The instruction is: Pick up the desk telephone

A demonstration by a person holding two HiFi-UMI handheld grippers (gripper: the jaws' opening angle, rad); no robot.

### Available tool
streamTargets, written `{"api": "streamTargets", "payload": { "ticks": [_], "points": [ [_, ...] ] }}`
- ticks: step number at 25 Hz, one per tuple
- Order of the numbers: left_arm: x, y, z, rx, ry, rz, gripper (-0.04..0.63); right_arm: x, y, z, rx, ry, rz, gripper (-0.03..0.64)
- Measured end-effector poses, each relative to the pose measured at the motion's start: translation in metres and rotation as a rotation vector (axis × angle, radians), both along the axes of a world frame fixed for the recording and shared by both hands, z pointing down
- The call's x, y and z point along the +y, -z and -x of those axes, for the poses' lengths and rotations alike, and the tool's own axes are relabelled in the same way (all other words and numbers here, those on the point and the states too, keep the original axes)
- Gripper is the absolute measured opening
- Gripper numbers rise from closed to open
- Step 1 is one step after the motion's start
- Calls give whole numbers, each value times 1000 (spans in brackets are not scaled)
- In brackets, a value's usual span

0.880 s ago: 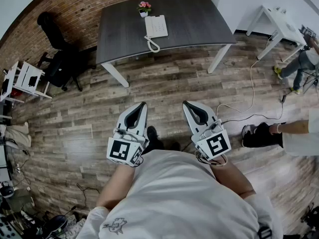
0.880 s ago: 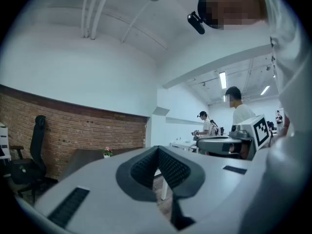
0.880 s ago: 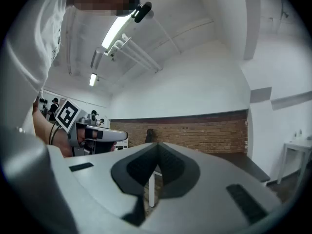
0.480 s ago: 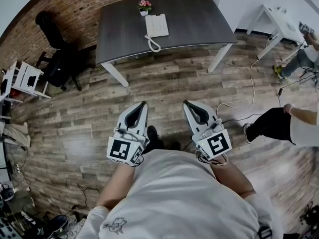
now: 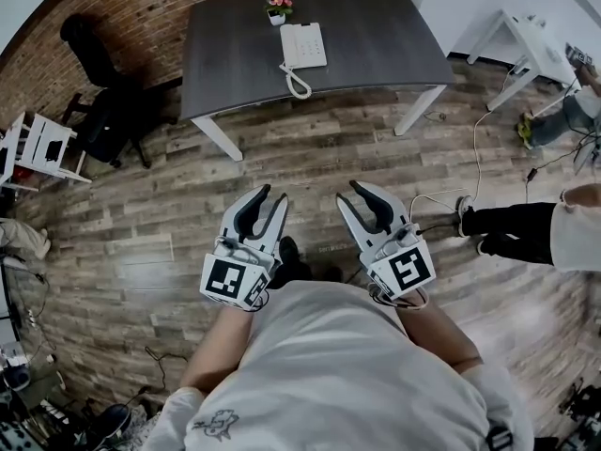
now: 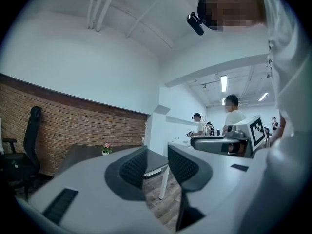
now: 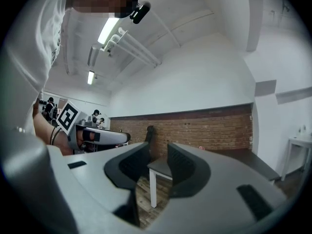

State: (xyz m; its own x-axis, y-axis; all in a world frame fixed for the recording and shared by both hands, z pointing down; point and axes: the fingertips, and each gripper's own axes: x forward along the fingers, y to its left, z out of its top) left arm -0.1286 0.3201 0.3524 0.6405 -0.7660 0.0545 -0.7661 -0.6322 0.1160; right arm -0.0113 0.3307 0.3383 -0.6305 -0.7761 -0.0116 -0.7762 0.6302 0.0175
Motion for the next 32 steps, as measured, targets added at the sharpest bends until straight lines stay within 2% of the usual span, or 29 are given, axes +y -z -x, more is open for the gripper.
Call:
{"api": "streamTargets", "payload": {
  "ticks": [3, 6, 13, 20, 32],
  "points": [
    [-21, -4, 12, 19, -32, 10, 242, -24, -3, 11, 13, -8, 4, 174],
    [-44, -6, 23, 29, -59, 11, 295, -47, -7, 25, 10, -13, 17, 193],
    [-98, 5, 55, 20, -119, -10, 316, -92, -1, 58, 28, -59, 14, 196],
    [-125, 1, 76, 23, -158, 7, 327, -121, -4, 73, 45, -107, 22, 196],
    [-171, -3, 61, -2, -120, 0, 331, -177, -8, 48, 27, -88, 13, 223]
  ]
}}
